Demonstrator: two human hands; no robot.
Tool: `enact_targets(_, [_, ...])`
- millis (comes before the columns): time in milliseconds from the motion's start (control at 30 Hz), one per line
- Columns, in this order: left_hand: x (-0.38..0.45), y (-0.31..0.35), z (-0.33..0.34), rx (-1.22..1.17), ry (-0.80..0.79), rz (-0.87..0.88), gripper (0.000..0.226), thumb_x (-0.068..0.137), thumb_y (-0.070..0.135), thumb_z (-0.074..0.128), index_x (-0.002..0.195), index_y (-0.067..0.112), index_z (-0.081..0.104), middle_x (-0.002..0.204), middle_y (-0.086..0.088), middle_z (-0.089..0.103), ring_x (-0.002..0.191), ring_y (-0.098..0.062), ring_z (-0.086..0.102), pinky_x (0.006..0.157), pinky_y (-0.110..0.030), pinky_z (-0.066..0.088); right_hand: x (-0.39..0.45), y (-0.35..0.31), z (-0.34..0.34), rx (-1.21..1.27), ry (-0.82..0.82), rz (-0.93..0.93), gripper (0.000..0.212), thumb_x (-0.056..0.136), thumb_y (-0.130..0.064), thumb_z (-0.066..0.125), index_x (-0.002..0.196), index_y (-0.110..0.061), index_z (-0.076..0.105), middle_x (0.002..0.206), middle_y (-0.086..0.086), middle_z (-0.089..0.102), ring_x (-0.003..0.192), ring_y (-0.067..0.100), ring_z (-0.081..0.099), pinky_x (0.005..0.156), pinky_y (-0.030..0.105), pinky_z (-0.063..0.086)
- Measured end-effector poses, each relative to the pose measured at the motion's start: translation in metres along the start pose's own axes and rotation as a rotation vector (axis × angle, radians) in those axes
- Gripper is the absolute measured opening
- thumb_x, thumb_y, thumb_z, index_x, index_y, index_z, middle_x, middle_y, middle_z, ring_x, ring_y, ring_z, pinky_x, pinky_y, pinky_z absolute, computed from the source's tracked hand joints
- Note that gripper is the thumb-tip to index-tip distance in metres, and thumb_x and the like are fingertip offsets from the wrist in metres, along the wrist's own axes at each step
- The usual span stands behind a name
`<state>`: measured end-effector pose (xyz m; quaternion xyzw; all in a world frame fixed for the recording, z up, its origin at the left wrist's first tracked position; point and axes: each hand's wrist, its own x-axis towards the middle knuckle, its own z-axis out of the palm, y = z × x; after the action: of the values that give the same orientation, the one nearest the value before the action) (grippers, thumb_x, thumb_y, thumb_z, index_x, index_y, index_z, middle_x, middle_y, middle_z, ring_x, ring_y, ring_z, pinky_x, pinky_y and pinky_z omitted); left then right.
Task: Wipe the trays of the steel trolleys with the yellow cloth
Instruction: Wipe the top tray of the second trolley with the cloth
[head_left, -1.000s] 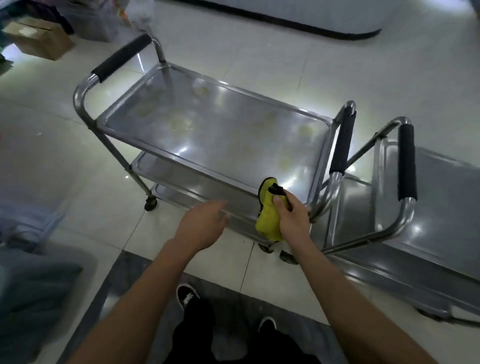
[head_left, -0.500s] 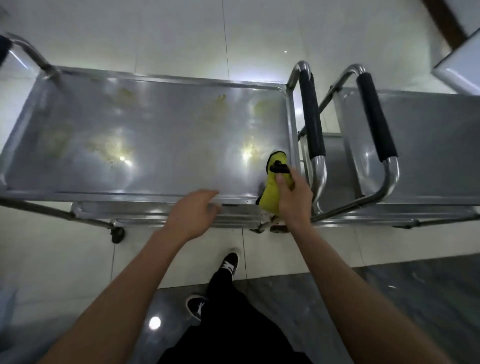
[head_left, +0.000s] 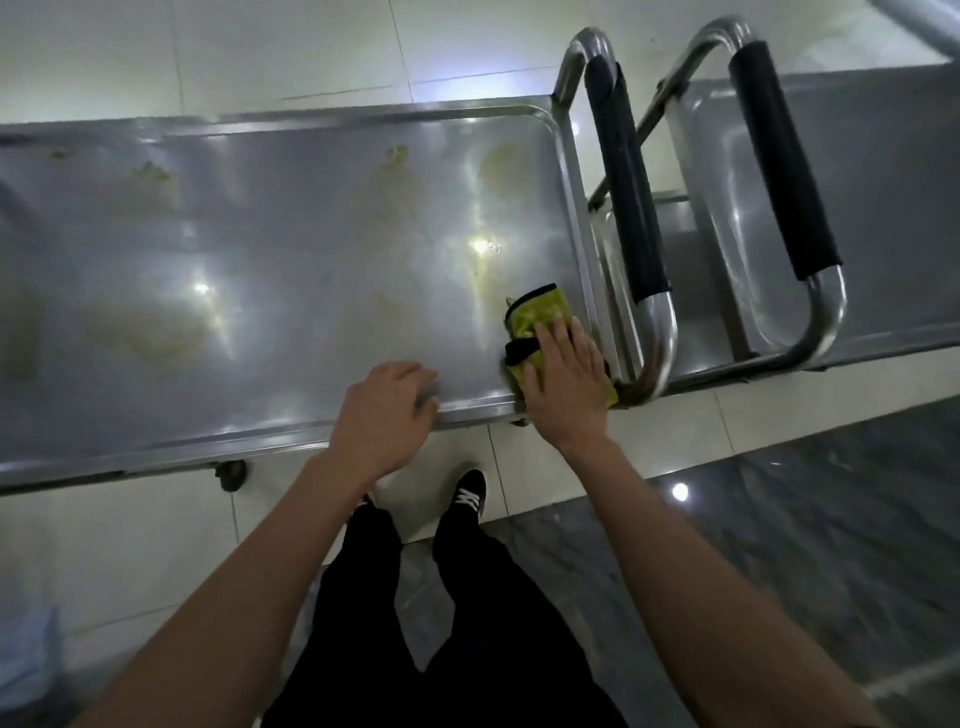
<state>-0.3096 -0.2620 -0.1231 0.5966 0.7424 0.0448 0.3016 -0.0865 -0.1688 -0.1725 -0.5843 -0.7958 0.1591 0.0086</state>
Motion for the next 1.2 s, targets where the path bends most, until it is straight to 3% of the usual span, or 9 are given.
enact_targets(133, [0.015,0.006,0.004,0.061,-0.043,0.113,0.040,0.100,0.034,0.050,0.138,0.022,0.056,0.150,-0.001,0.047,0.139,-0.026,0.039,0.108,-0.047,0.040,-0.005,-0.002,0.006,-0.103,0.081,-0.068,0.051,0.100,-0.030,0.046,0.149,-0.016,0.045,0.159,0.007,0.037,0.150,0.030,0.024,0.120,0.053,0.022])
enact_targets(333, [0.010,-0.001,0.016,0.204,-0.076,0.195,0.033,0.100,0.037,0.045,0.124,0.026,0.063,0.145,0.003,0.047,0.136,-0.023,0.039,0.097,-0.042,0.041,0.010,-0.008,0.012,-0.057,0.186,0.270,0.051,0.103,-0.026,0.044,0.153,-0.018,0.037,0.163,0.005,0.029,0.153,0.026,0.018,0.123,0.047,0.014])
enact_targets(567, [0.010,-0.018,0.009,0.190,0.024,0.257,0.026,0.096,0.031,0.056,0.113,0.019,0.072,0.134,-0.003,0.058,0.127,-0.028,0.049,0.093,-0.044,0.042,0.000,0.004,0.018,-0.062,0.213,0.101,0.054,0.104,-0.031,0.025,0.155,-0.014,0.033,0.163,0.006,0.028,0.153,0.024,0.016,0.124,0.046,0.014])
enact_targets(667, [0.004,-0.030,0.004,0.226,0.102,0.187,0.026,0.092,0.030,0.057,0.108,0.018,0.072,0.132,-0.006,0.058,0.126,-0.032,0.047,0.089,-0.045,0.041,-0.003,0.004,0.021,-0.084,0.231,0.070,0.054,0.102,-0.028,0.029,0.154,-0.014,0.036,0.163,0.008,0.028,0.153,0.025,0.018,0.123,0.048,0.016])
enact_targets(933, [-0.009,-0.056,0.000,0.251,0.180,-0.097,0.044,0.091,0.039,0.061,0.130,0.020,0.057,0.146,-0.013,0.040,0.140,-0.041,0.030,0.104,-0.057,0.035,0.003,0.000,0.025,-0.073,0.238,0.066,0.057,0.096,-0.031,0.030,0.149,-0.016,0.045,0.158,0.007,0.037,0.150,0.029,0.025,0.122,0.053,0.017])
enact_targets(1033, [-0.020,-0.078,0.001,0.202,0.222,-0.183,0.051,0.089,0.042,0.067,0.133,0.020,0.054,0.146,-0.013,0.040,0.139,-0.040,0.031,0.102,-0.059,0.039,0.005,-0.005,0.029,-0.094,0.260,0.050,0.056,0.096,-0.031,0.031,0.148,-0.017,0.045,0.158,0.008,0.038,0.150,0.030,0.026,0.121,0.055,0.018])
enact_targets(1200, [-0.028,-0.100,0.004,0.221,0.197,-0.168,0.050,0.091,0.048,0.065,0.132,0.021,0.059,0.142,-0.010,0.048,0.134,-0.038,0.038,0.100,-0.060,0.038,0.006,-0.010,0.034,-0.103,0.288,0.033,0.055,0.096,-0.030,0.032,0.146,-0.017,0.048,0.157,0.008,0.040,0.149,0.030,0.029,0.120,0.056,0.021])
